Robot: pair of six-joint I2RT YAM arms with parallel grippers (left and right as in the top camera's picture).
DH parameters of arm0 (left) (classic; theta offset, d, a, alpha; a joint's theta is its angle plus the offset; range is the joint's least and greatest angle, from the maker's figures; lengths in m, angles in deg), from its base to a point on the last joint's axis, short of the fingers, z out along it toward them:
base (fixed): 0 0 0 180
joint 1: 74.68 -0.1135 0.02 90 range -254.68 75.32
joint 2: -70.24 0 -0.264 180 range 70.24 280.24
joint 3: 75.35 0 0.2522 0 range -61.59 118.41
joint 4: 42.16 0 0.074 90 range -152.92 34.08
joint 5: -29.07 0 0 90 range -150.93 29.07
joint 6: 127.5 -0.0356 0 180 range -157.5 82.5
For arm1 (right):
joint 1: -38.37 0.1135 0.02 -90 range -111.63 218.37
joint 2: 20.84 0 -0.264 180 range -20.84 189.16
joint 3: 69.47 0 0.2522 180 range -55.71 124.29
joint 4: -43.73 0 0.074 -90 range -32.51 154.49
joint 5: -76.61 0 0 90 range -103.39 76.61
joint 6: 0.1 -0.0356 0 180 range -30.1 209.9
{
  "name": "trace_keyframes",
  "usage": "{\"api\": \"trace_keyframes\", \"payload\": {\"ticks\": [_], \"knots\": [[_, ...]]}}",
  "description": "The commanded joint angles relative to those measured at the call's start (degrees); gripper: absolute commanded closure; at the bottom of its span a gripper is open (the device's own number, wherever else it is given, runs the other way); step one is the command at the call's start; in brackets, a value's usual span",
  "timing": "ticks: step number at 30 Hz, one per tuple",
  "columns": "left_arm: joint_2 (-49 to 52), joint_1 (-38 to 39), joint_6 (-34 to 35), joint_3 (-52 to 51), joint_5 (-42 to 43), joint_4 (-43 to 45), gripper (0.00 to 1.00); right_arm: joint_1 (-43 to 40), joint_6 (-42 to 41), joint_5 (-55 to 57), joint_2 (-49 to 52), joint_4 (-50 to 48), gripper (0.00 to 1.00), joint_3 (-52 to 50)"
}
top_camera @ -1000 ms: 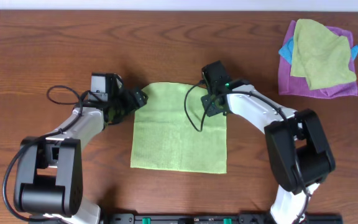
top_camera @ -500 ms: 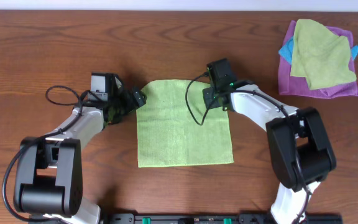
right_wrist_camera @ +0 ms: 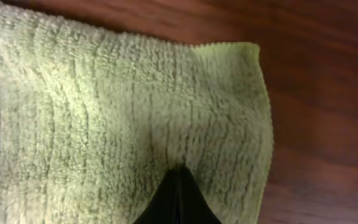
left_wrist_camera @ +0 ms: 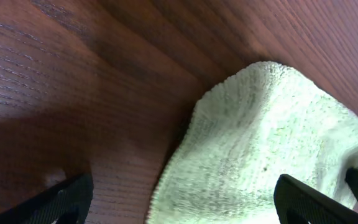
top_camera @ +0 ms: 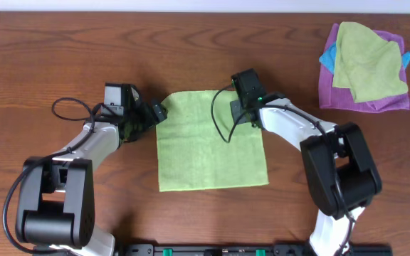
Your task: Fold the cloth
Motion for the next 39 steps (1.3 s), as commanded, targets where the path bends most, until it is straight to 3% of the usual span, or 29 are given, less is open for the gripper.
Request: {"api": "trace_keyframes", "payload": {"ticks": [1,5,9,18,19,20,21,25,31,32,34,35,39], "knots": [[1.6,-0.4,-0.2,-1.3,-3.8,-1.6,0.05,-0.3,-1.8,-0.7,3.0,4.0,0.99,-2.1],[1.6,-0.4,-0.2,-1.3,-3.8,-1.8,0.05,-0.2,-1.8,-11.1,3.0,11.8,0.99,-2.1],[1.6,-0.4,-0.2,-1.3,-4.5,-1.8,0.05,-0.1,-1.3,-13.6,3.0,15.2,0.98,-2.1],[1.6,-0.4,-0.2,-1.3,-4.7,-1.8,0.05,-0.3,-0.9,-0.4,3.0,0.7,0.98,-2.1],[1.6,-0.4,-0.2,-1.3,-4.7,-1.8,0.05,-0.3,-0.9,-0.5,3.0,0.2,0.90,-2.1],[1.6,-0.4,-0.2,-1.3,-4.7,-1.9,0.05,-0.3,-0.9,-0.5,3.0,-0.1,0.74,-2.1],[1.6,-0.4,-0.2,-1.3,-4.7,-1.9,0.05,-0.3,-0.9,-0.6,2.9,0.1,0.52,-2.1],[1.6,-0.4,-0.2,-1.3,-4.7,-2.7,0.05,-0.3,1.6,-5.5,1.8,0.7,0.11,-1.8],[1.6,-0.4,-0.2,-1.3,-4.7,-2.9,0.05,-0.3,1.9,-9.2,-3.5,1.1,0.11,-0.3],[1.6,-0.4,-0.2,-1.3,-4.6,-2.9,0.05,-0.5,1.7,-7.4,-4.6,1.2,0.30,0.3],[1.6,-0.4,-0.2,-1.3,-4.5,-2.9,0.05,-0.7,0.7,-1.4,-5.3,2.1,0.53,1.2],[1.6,-0.4,-0.2,-1.3,-4.5,-2.9,0.05,-1.0,0.5,3.0,-5.3,2.6,0.53,1.7],[1.6,-0.4,-0.2,-1.3,-4.5,-3.0,0.05,-2.2,2.1,16.4,-5.3,3.1,0.39,2.4]]}}
